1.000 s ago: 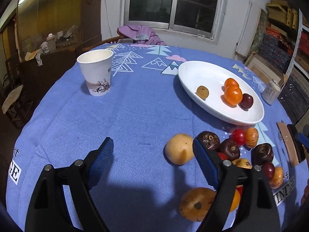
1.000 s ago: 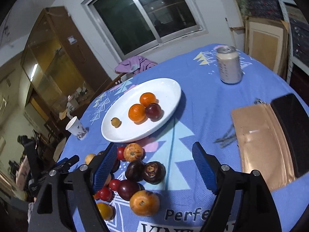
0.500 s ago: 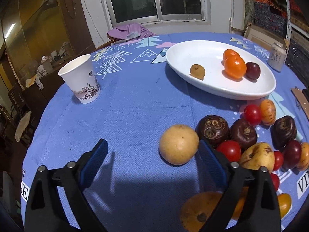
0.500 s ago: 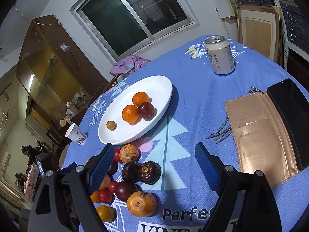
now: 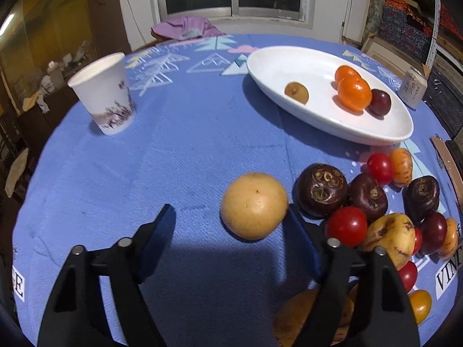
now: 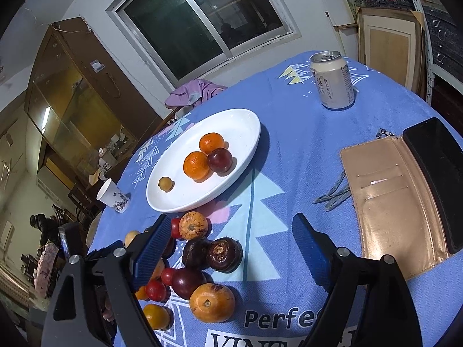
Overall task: Organize fruits
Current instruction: 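Return to the fruit pile and grasp a pale yellow round fruit with the left tool, then grasp an orange-brown persimmon with the right tool while the left tool holds the pale fruit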
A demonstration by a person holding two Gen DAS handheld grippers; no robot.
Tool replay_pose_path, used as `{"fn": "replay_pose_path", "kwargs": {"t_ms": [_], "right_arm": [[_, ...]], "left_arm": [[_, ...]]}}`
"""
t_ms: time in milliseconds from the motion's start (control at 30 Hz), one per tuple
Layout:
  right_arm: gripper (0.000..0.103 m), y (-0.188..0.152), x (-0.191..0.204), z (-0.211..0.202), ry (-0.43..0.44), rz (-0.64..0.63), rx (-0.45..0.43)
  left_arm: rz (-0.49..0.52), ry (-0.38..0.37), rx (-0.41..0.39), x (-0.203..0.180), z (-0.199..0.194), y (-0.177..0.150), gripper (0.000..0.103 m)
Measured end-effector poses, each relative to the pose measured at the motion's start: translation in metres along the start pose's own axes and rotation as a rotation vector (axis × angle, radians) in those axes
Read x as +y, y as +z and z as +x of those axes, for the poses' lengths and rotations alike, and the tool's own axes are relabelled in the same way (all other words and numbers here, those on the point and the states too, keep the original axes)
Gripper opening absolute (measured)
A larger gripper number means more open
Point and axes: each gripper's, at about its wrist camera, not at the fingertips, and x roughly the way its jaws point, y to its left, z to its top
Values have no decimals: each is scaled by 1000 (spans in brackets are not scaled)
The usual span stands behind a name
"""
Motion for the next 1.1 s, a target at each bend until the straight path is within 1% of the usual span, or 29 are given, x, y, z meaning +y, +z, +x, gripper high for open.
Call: {"fn": "replay_pose_path", "kwargs": {"t_ms": [67,267,467,500,567,600,667,733,767,800,933,1033,1100], "right_arm": [[86,-1,2,2,-2,-12,6],[86,-5,7,9,-17,-38,26],[86,-7,9,14,-31,-56,40],[86,-7,9,15,-33,-57,43],[86,-8,9,18,-39,-56,52],[86,-8,9,20,-43,-56,56],[86,-9,8,20,-46,-57,60],[86,-9,9,21,-44,-59,59],[86,-9,9,21,-44,-60,58],[86,-9,8,21,-44,-60,57],[86,-9,9,21,-46,-63,60],[86,-10,11,20,-46,-80,63],[86,-11,14,18,-42,-97,61]], "left_arm": [[-13,-9,-1,2,1,1,74],[-8,11,-11,-2,3,6,74],[-28,5,-11,-1,5,10,73],[-27,5,-17,-1,4,10,72],[-21,1,-28,-2,1,9,64],[-18,1,-31,-3,1,9,63],[-11,-11,-33,-3,0,9,53],[-9,-15,-34,-4,-1,8,49],[-9,-20,-36,-4,-1,8,45],[-10,-25,-37,-3,-1,8,43],[-22,-13,-36,-1,-2,6,43],[-30,28,-31,5,-4,3,43],[-55,49,-28,12,-6,0,43]]}}
